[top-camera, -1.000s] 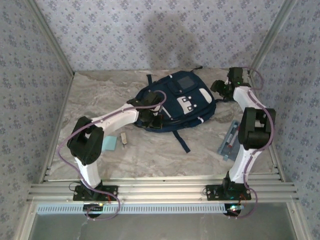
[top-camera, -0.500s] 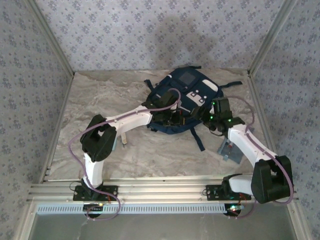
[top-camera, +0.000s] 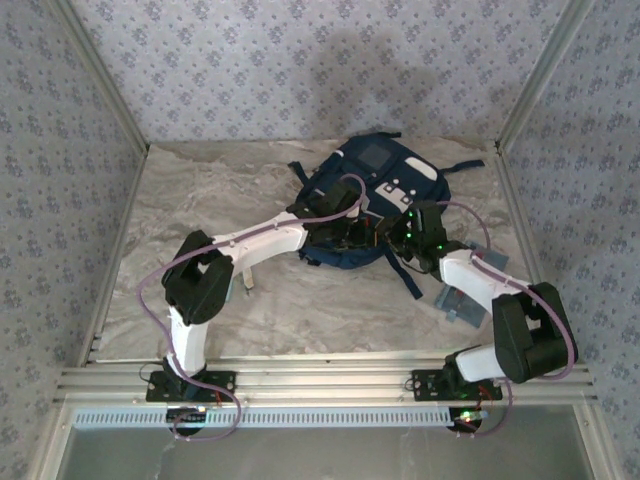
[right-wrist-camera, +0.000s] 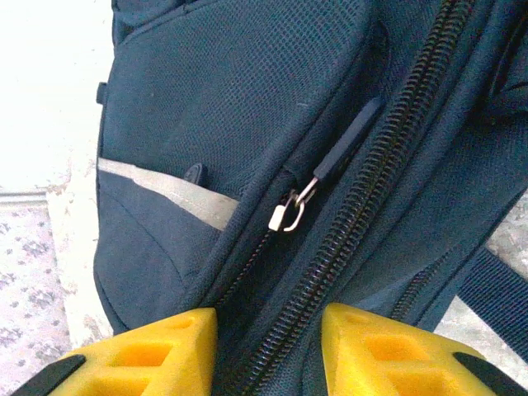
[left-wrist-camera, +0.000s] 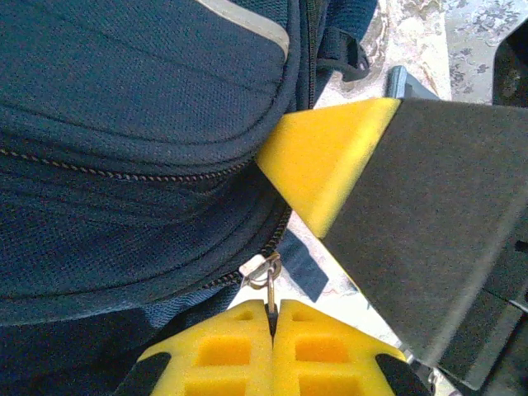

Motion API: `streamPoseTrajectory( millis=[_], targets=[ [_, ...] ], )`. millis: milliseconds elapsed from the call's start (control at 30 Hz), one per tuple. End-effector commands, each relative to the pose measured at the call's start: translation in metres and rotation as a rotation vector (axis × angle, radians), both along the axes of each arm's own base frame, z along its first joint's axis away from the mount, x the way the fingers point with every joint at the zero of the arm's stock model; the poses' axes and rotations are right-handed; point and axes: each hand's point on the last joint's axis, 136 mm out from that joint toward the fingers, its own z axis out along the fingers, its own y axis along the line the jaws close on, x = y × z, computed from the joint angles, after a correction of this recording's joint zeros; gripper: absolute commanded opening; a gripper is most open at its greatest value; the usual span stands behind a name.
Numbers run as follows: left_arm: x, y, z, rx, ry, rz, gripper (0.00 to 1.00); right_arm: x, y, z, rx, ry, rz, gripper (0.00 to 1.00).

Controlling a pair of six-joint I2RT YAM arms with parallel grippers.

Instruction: Pack books, pencil case, and school supplies into a backpack

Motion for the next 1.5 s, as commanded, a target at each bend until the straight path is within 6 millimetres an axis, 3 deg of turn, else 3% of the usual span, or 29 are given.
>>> streamPoseTrajectory(
  millis=[0,100,267,300,433,467,533,667,833,933,1067,1267,1367,1467],
  targets=[
    [-0.024,-0.026,0.041,-0.162,-0.001,-0.118,0.0,0.016,-0.001,0.005,0.037,-0.043,-0.07,0.64],
    [-0.028,-0.028,0.041,-0.178,0.012,-0.125,0.0,0.02,0.004,0.006,0.067,-0.055,-0.089,0.7],
    [-0.03,-0.034,0.049,-0.217,0.019,-0.14,0.0,0.027,0.001,0.007,0.09,-0.074,-0.132,0.66],
    [-0.031,-0.035,0.051,-0.226,0.017,-0.146,0.0,0.029,0.004,0.006,0.096,-0.075,-0.124,0.6],
    [-0.032,-0.034,0.057,-0.218,-0.002,-0.169,0.0,0.034,0.014,0.003,0.12,-0.07,-0.089,0.1],
    [-0.032,-0.031,0.057,-0.205,-0.009,-0.169,0.0,0.033,0.014,0.002,0.118,-0.066,-0.085,0.03],
    [-0.028,-0.021,0.052,-0.166,-0.022,-0.161,0.0,0.03,0.011,0.002,0.091,-0.064,-0.069,0.0],
    [-0.011,0.02,0.027,-0.037,-0.022,-0.132,0.0,0.019,-0.004,0.005,0.009,-0.066,-0.028,0.0],
    [0.012,0.103,-0.005,0.184,-0.008,-0.046,0.0,0.009,-0.032,0.011,-0.07,-0.064,0.01,0.0],
    [0.019,0.134,-0.014,0.231,0.002,0.012,0.0,0.007,-0.04,0.016,-0.058,-0.072,0.022,0.0],
    [0.038,0.16,-0.027,0.259,0.01,0.096,0.0,0.003,-0.034,0.022,-0.053,-0.07,0.092,0.0],
    [0.086,0.198,-0.048,0.399,-0.046,0.23,0.0,-0.006,-0.023,0.031,-0.045,-0.064,0.183,0.0],
    [0.115,0.229,-0.051,0.495,-0.093,0.321,0.0,-0.013,-0.022,0.035,-0.067,-0.064,0.224,0.0],
    [0.14,0.24,-0.043,0.483,-0.127,0.371,0.0,-0.018,-0.02,0.034,-0.087,-0.044,0.275,0.0]
  ],
)
